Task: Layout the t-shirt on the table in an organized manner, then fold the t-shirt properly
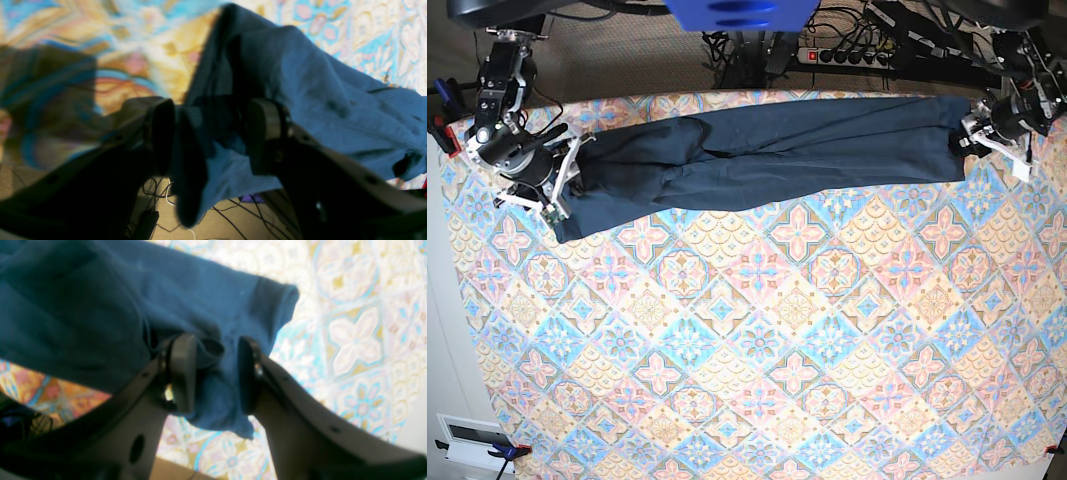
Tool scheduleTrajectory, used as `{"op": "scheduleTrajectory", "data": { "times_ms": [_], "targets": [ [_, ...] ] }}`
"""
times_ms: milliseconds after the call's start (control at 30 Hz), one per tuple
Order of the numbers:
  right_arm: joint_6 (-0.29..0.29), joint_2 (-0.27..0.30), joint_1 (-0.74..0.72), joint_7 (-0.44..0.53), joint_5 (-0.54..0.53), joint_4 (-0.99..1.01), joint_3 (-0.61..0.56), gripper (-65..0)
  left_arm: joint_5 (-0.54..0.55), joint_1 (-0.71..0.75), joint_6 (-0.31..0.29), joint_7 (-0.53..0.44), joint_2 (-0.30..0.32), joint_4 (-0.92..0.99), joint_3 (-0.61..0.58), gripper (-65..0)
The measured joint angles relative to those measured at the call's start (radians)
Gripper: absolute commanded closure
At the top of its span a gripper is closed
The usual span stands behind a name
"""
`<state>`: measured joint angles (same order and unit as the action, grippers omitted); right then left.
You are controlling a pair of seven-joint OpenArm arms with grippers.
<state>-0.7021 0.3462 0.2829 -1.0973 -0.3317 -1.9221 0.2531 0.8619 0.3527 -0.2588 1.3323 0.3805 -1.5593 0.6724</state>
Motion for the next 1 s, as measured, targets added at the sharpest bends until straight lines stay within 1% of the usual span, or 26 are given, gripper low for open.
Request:
{"op": "scheduleTrajectory", "data": {
  "times_ms": [133,233,267,300,333,400,467,533,633,767,867,933,1000],
  "targets": [
    [0.0,0.0,-0.003,0.001,-0.001,0.0,0.0,-20.6,-0.001,-0.001,0.0,-0.035,0.013,0.0,-0.071,-34.1],
    [0.0,0.0,-0.003,0.0,0.0,0.0,0.0,-20.6,0.006,-0.004,0.0,-0.05,0.013,0.009,-0.09,-33.5],
    [0.0,0.0,-0.003,0.001,-0.001,0.0,0.0,-20.6,0.014,-0.004,0.0,-0.052,0.013,0.019,-0.09,-32.7],
    [0.0,0.0,-0.003,0.001,-0.001,0.0,0.0,-20.6,0.026,-0.004,-0.001,-0.057,0.013,0.026,-0.089,-30.4],
    [0.0,0.0,-0.003,0.0,0.0,0.0,0.0,-20.6,0.027,-0.005,-0.005,-0.061,0.013,0.029,-0.087,-26.3],
    [0.0,0.0,-0.003,0.001,-0.001,0.0,0.0,-20.6,0.015,-0.016,-0.006,-0.055,0.01,0.032,-0.088,-13.4],
    [0.0,0.0,-0.003,0.001,-0.001,0.0,0.0,-20.6,0.02,-0.021,-0.035,-0.05,-0.003,0.035,-0.084,0.0],
    [0.0,0.0,-0.003,0.001,0.0,0.0,0.0,-20.6,0.056,-0.023,-0.039,-0.034,-0.014,0.035,-0.069,0.0],
    [0.0,0.0,-0.006,0.0,0.002,0.0,0.0,-20.6,0.033,-0.06,-0.038,-0.023,-0.015,0.04,-0.001,0.0],
    [0.0,0.0,-0.023,0.0,-0.002,0.0,0.0,-20.6,0.043,-0.112,-0.039,-0.036,-0.003,0.039,0.057,0.0],
    [0.0,0.001,-0.017,-0.007,0.0,0.0,0.0,-20.6,0.046,-0.122,-0.045,-0.019,0.03,0.04,0.101,0.0],
    [0.0,0.0,-0.017,-0.007,0.003,0.0,0.0,-20.6,0.03,-0.137,-0.042,-0.019,0.058,0.042,0.132,0.0],
    [0.0,0.0,-0.019,-0.003,0.002,0.0,0.0,-20.6,0.036,-0.154,-0.042,-0.027,0.092,0.042,0.149,0.0]
  ]
}}
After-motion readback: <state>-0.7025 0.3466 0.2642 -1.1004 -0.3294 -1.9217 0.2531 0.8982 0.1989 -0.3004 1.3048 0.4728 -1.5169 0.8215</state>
